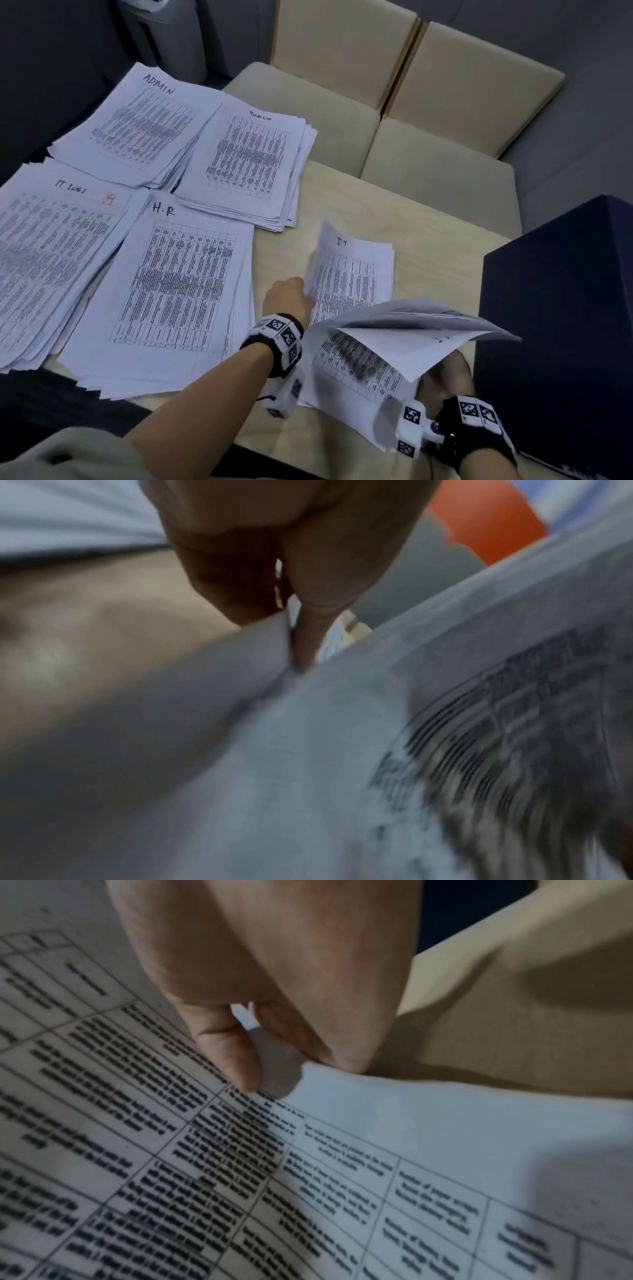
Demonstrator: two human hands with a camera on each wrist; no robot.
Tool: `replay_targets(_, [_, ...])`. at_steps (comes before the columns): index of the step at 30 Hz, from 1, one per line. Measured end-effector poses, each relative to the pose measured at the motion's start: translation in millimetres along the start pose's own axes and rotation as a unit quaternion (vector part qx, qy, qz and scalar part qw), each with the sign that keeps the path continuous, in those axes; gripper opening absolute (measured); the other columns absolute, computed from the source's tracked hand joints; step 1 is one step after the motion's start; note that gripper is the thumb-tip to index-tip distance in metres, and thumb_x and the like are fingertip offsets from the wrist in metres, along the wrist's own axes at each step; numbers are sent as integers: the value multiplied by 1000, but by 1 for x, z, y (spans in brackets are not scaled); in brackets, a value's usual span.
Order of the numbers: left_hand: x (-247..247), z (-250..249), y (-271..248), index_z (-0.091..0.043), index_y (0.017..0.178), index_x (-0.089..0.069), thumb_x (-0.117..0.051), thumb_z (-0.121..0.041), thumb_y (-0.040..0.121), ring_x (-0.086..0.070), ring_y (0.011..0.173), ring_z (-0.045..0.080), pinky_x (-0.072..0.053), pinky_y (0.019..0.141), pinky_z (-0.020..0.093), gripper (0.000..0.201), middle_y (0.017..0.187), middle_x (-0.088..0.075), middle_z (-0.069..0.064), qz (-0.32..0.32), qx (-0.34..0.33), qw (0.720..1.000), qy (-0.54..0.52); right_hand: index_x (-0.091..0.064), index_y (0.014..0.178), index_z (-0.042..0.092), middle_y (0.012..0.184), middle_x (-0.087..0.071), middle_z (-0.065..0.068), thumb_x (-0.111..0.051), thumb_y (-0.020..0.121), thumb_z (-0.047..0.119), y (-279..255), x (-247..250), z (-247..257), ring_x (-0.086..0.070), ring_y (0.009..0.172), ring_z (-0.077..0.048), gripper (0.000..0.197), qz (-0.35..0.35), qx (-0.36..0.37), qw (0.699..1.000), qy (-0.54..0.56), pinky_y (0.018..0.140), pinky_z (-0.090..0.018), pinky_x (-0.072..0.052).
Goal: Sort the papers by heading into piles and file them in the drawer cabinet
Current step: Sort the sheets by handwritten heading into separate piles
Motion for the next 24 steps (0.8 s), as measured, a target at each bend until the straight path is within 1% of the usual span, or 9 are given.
replay_targets(2, [7, -4, -2, -18, 61, -48, -70, -42, 83, -48, 55, 18, -33, 48, 25, 40, 62, -56, 0, -3, -51, 999, 18, -56, 75, 16, 80, -57, -14, -71, 40, 16, -4, -5, 7, -56, 77, -31, 38, -6, 17, 1000, 0, 77, -40, -44])
replay_targets(4, [10, -6, 0, -17, 64, -54, -74, -46, 80, -49, 54, 17, -36, 48, 25, 39, 61, -57, -1, 29, -91, 995, -25, -57, 79, 16, 81, -57, -16, -74, 39, 17, -2, -6, 9, -56, 79, -31, 43, 4, 16, 1000, 7, 80, -43, -43])
replay_targets(6, [9, -5, 4, -11, 84, -64, -81, -33, 76, -61, 66, 20, -53, 61, 32, 29, 78, -68, 7, 89, -102, 978, -157, -61, 96, 17, 99, -56, -21, -85, 43, 27, 2, -2, 7, -57, 92, -37, 59, 17, 17, 1000, 5, 91, -49, -43])
replay_targets(8, [10, -1, 7, -9, 105, -61, -87, -19, 67, -68, 89, 25, -55, 84, 47, 48, 99, -71, 12, 128, -82, 946, -285, -65, 104, 19, 106, -61, -21, -83, 55, 34, -5, -8, 8, -61, 99, -40, 53, 28, 5, 1000, -8, 97, -51, -41])
replay_targets(13, [22, -11, 4, -14, 122, -60, -97, -20, 51, -69, 105, 18, -52, 96, 45, 80, 109, -74, 1, 202, -101, 879, -419, -55, 82, 14, 78, -58, -7, -52, 86, 15, -3, -37, 38, -58, 69, -18, 5, 5, 74, 994, -85, 67, -29, -48])
replay_targets(17, [36, -22, 2, -9, 102, -65, -79, -36, 79, -68, 73, 4, -54, 67, 23, 38, 84, -72, -5, 154, -112, 899, -396, -52, 85, 13, 81, -52, -7, -43, 97, -3, 10, -42, 39, -52, 73, -10, 22, -29, 100, 988, -116, 66, -19, -46])
replay_targets(19, [39, -15, 8, -4, 89, -64, -60, -59, 87, -60, 61, 9, -50, 62, 28, 55, 73, -67, 2, 114, -88, 906, -397, -56, 86, 6, 79, -50, -7, -43, 96, -7, 4, -49, 44, -49, 66, -11, 21, -48, 145, 980, -127, 51, -14, -44])
replay_targets(22, [42, 0, 17, -9, 109, -65, -47, -59, 94, -64, 96, 20, -50, 90, 39, 56, 106, -69, 5, 80, -26, 897, -433, -61, 104, -4, 91, -63, -13, -51, 79, -15, -4, -47, 50, -61, 84, -30, 29, -51, 187, 977, -90, 66, -21, -51])
replay_targets(24, [44, 6, 21, -14, 119, -61, -44, -43, 102, -63, 100, 20, -48, 87, 33, 38, 113, -67, 3, 73, 10, 888, -454, -61, 112, -2, 105, -64, -16, -49, 73, -15, -1, -34, 46, -62, 96, -33, 43, -56, 184, 980, -61, 78, -35, -51])
Point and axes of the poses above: each hand's wrist, its own y-axis towards the middle knuckle, its own x-axis out of the back of the hand, z = x × y, the point moved 5 cm from there along y, towards the middle knuckle
